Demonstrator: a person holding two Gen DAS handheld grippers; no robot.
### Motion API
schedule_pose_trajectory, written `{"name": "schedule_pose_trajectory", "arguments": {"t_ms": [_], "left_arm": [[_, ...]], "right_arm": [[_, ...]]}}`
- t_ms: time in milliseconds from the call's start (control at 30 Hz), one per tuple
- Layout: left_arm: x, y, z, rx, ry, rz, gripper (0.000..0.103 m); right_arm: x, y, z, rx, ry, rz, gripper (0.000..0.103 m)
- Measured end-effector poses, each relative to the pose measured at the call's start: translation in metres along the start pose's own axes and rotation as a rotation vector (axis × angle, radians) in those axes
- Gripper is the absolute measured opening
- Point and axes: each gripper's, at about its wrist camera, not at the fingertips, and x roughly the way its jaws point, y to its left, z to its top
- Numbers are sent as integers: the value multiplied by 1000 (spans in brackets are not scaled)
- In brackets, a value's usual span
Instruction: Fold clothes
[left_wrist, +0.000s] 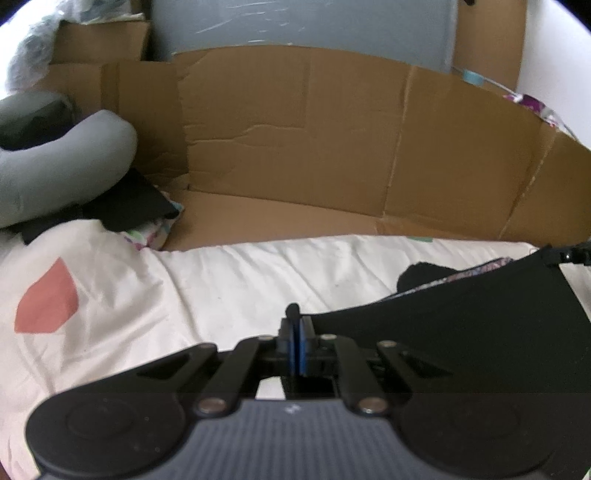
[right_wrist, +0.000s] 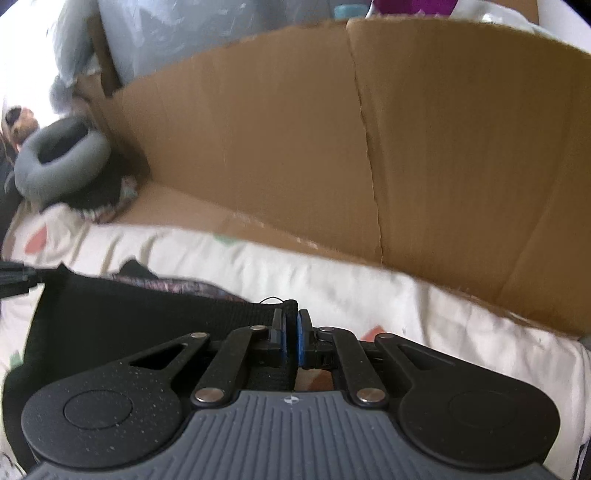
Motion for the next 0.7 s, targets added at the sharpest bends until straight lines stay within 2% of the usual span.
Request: {"name": "schedule_pose_trajectory", "arguments": {"t_ms": [233, 400, 433, 467, 500, 567, 600, 633, 700], "left_arm": [[22, 0, -6, -6, 41, 12, 3], [31, -3, -12, 7, 69, 21, 9], [31, -3, -12, 6, 72, 19, 11], [31, -3, -12, 4, 74, 17, 22], [31, -3, -13, 3, 77, 14, 37], [31, -2, -14, 0, 83, 10, 49], [31, -2, -14, -2, 86, 8, 49], [32, -2, -14, -3, 89, 5, 49], [32, -2, -15, -7, 95, 1, 49]], "right_arm": [[27, -4, -2, 37, 11, 14, 4], [44, 0, -12, 44, 34, 10, 4], [45, 2, -13, 42, 34, 6, 6], [46, 3, -13, 39, 33, 1, 6], [47, 5, -14, 37, 33, -4, 9], [47, 3, -16, 48, 39, 3, 22], [46, 2, -16, 55, 43, 8, 39], [46, 1, -17, 62, 47, 12, 44], [46, 0, -18, 76, 54, 21, 44]]}}
